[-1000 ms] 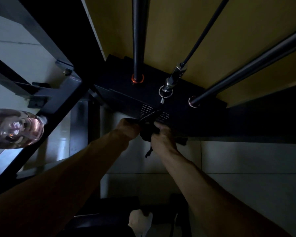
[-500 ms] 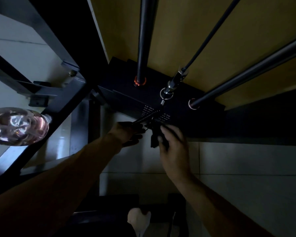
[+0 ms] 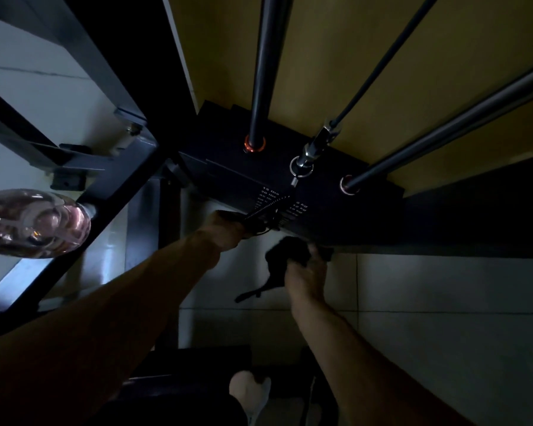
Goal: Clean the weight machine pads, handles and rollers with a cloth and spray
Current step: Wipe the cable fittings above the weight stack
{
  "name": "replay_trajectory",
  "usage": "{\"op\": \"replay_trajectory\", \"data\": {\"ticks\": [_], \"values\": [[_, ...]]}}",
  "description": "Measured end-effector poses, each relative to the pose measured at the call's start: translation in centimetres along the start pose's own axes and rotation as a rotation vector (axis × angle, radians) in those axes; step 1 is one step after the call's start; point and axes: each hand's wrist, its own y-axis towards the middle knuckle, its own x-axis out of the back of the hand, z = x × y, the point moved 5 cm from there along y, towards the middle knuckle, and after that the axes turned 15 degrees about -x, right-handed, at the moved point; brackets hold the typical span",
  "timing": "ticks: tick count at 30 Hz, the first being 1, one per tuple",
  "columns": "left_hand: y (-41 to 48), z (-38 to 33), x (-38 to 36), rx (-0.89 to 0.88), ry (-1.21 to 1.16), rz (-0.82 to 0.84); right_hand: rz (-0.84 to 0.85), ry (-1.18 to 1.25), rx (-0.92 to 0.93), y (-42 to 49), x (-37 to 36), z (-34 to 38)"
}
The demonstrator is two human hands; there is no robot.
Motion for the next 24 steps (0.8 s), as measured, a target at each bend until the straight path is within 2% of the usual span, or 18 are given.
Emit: {"op": "replay_trajectory", "data": {"ticks": [2, 4, 9, 11, 14, 19, 24], "values": [[-0.1, -0.4, 0.0, -0.032, 0.016, 0.01, -0.054, 0.054, -0.122, -0.1, 2.1, -1.2], [0.0, -0.3, 0.0, -0.04, 0.021, 0.027, -0.036, 0.087, -0.145, -0.5, 2.2, -1.2], [1.0, -0.5, -0.1, -0.123, 0.174, 0.047, 0.095, -0.017, -0.066, -1.5, -2.1, 2.1], [1.4, -0.5, -0.1, -0.165, 0.25, 0.054, 0.104, -0.106, -0.021, -0.7, -3.6, 3.2], [1.3, -1.0, -0.1, -0.2, 0.223, 0.083, 0.084, -0.163, -0.059, 1.2, -4.5, 3.9], [2.0, -1.3, -0.4, -0.239, 0.31, 0.149, 0.202, 0.076, -0.235, 3.3, -6.4, 3.2], [2.1, -2.0, -0.2, -0.268, 0.288, 0.103, 0.202, 0.161, -0.249, 3.6, -7.1, 3.4]]}}
